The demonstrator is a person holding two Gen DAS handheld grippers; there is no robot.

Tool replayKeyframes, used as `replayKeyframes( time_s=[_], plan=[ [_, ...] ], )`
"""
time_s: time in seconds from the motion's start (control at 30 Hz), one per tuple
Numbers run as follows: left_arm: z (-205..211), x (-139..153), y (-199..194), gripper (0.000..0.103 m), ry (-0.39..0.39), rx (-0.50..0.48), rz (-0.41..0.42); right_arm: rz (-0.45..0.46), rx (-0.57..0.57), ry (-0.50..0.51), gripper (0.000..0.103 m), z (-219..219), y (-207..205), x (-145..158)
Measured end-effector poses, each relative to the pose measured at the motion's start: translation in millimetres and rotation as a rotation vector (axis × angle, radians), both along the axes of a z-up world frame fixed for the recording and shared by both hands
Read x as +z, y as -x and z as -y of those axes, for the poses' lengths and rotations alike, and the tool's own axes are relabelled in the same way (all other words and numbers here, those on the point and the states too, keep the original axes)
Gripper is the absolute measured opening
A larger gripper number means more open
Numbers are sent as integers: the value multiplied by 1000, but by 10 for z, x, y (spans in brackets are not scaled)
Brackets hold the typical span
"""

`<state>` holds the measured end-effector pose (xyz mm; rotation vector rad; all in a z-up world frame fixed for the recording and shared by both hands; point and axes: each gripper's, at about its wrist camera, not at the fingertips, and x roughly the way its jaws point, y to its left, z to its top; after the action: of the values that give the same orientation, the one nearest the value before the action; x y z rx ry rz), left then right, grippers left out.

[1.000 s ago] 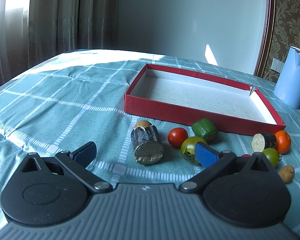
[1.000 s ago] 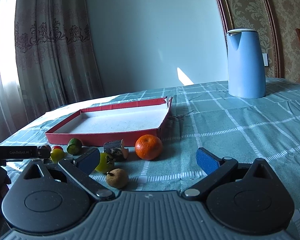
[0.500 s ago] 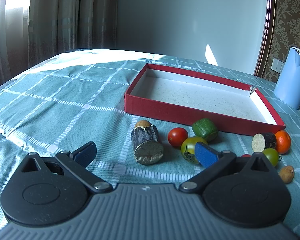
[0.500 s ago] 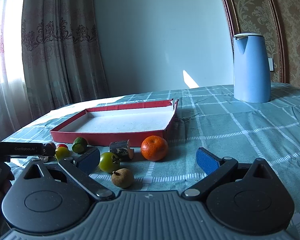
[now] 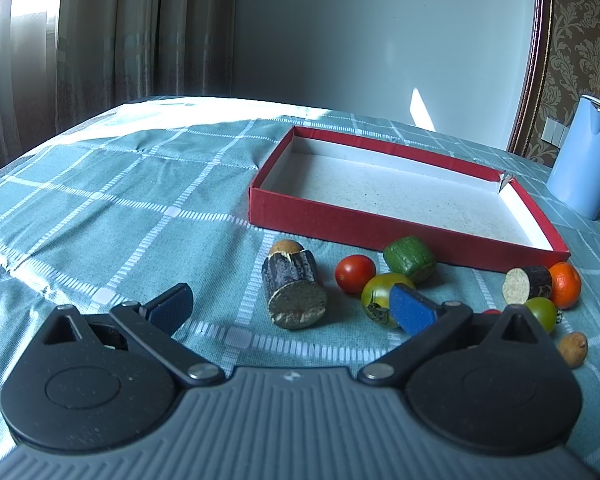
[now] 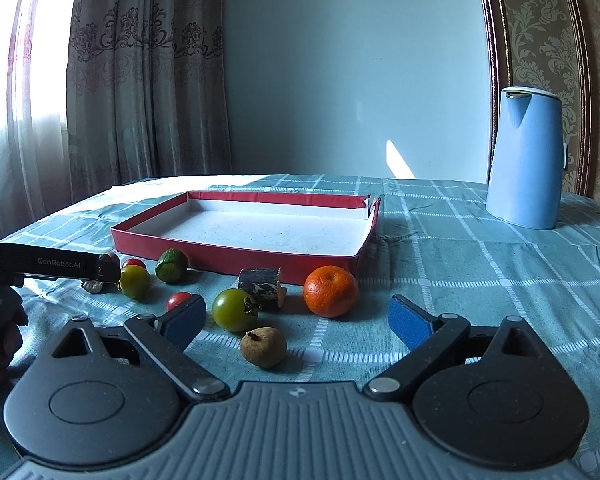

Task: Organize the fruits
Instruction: 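Reach the right gripper to the small brown pear and close on it, then carry the pear with the right gripper into the red tray and release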

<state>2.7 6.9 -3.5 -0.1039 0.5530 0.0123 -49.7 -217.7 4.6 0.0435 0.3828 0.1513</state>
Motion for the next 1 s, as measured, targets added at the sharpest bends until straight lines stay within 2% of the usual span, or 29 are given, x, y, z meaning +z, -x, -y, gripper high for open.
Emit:
replayKeyframes(
  time_s=[0.17,0.23,0.27,0.33,0.4,0.47,0.57,0.7,0.83,0.9,1.0],
  plan=[
    [6,-7,6,103,0,1,0,-43,15,43,96,-70,-67,-6],
    [4,-9,5,103,2,1,0,-81,38,50,84,-106,-128,-20],
    [7,-13,9,103,3,1,0,-103,48,60,81,-134,-163,-33],
    [10,-16,17,103,5,1,-1,-138,63,79,67,-195,-236,-62],
    [8,-17,18,103,9,2,-2,-161,73,91,62,-238,-287,-80],
    [-2,-13,18,103,13,1,-3,-183,73,97,52,-264,-333,-98],
    [-13,-9,13,103,20,1,-5,-222,72,94,30,-268,-389,-133],
    [-14,-4,16,103,24,1,-7,-195,68,73,29,-234,-340,-67],
    [-28,-2,8,103,29,-4,-8,-89,50,23,29,-146,-378,229],
    [-27,0,12,103,30,-3,-9,-58,37,9,29,-92,-547,354],
    [-28,1,16,103,34,0,-10,-70,15,-10,29,-26,-901,394]
  ],
)
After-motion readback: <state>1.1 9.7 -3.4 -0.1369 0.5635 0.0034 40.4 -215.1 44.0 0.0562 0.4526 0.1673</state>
